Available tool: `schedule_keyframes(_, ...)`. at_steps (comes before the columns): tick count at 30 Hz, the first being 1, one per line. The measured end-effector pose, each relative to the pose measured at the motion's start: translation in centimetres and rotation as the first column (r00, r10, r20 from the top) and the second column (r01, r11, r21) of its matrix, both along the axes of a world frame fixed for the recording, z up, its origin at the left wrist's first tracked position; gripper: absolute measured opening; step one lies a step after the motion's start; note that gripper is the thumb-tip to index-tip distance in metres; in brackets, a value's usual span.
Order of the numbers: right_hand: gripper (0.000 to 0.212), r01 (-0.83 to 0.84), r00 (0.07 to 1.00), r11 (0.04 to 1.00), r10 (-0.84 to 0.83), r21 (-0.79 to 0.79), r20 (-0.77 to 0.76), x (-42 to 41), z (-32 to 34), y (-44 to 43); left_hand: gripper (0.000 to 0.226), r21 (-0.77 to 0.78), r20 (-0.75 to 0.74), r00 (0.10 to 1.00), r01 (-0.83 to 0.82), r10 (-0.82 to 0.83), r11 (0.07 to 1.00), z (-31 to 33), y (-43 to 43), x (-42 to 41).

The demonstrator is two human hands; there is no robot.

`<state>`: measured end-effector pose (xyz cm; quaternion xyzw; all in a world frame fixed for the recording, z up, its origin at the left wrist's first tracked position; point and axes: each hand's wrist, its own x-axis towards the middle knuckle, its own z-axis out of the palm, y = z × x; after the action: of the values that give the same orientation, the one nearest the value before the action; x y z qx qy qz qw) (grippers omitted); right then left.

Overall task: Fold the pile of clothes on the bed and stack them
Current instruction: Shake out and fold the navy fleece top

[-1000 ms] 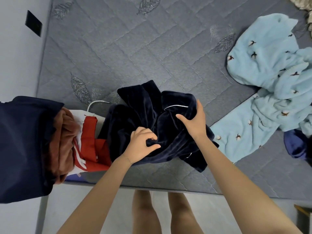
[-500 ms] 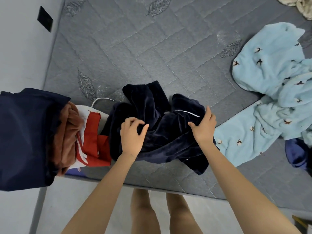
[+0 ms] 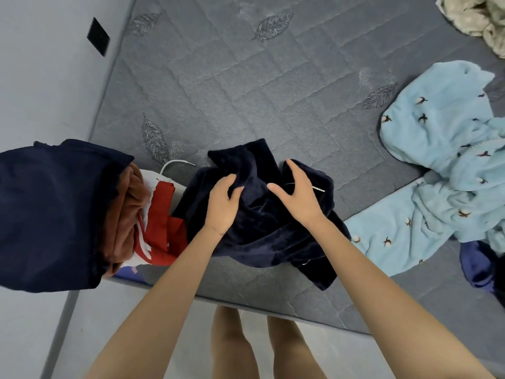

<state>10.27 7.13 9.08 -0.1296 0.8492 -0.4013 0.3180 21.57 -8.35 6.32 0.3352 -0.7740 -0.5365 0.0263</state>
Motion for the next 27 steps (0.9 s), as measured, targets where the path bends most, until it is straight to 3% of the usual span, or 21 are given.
schedule_keyframes(1,0.064,0.036,0.993,0.998,-0.03,-0.05,0.117,-0.1,1.2,-0.7,0.023,0.056,-0.041,0.999,0.009,-0.006,0.998,1.4,-0.2,-0.3)
schedule_keyframes(3,0.074,0.14,0.921,0.986,-0.095,-0.094,0.378,-0.5,3.0,-1.9,0.024,0.151,-0.122,0.992,0.045,-0.027,0.988,4.4,-0.2,-1.0)
schedule_keyframes(5,0.08,0.174,0.872,0.98,-0.11,-0.092,0.477,-1.0,3.9,-2.8,0.024,0.215,-0.188,0.982,0.073,-0.032,0.974,7.0,-0.3,-1.7)
schedule_keyframes(9,0.079,0.128,0.894,0.99,-0.089,-0.061,0.439,-1.6,6.7,-3.7,0.024,0.248,-0.286,0.958,0.071,0.003,0.966,11.2,-0.8,-3.0)
schedule_keyframes(11,0.057,0.198,0.9,0.973,-0.133,-0.118,0.415,-2.0,8.6,-3.9,0.028,0.286,-0.316,0.947,0.037,0.057,0.957,13.4,-1.3,-3.7)
schedule_keyframes(14,0.037,0.337,0.926,0.913,-0.277,-0.231,0.256,-3.0,11.7,-4.0,0.011,0.299,-0.36,0.927,0.013,0.1,0.954,17.1,-2.2,-4.8)
schedule_keyframes(18,0.042,0.417,0.906,0.814,-0.409,-0.404,0.111,-4.7,18.0,-4.3,0.011,0.267,-0.401,0.9,-0.065,0.173,0.961,22.1,-2.8,-6.5)
schedule_keyframes(21,0.039,0.394,0.906,0.795,-0.422,-0.461,0.047,-5.3,21.9,-4.3,0.006,0.258,-0.416,0.883,-0.114,0.217,0.959,25.0,-2.9,-7.5)
schedule_keyframes(27,0.049,0.343,0.907,0.768,-0.42,-0.54,-0.022,-5.5,29.0,-3.8,0.035,0.234,-0.418,0.867,-0.187,0.272,0.954,30.2,-2.7,-9.0)
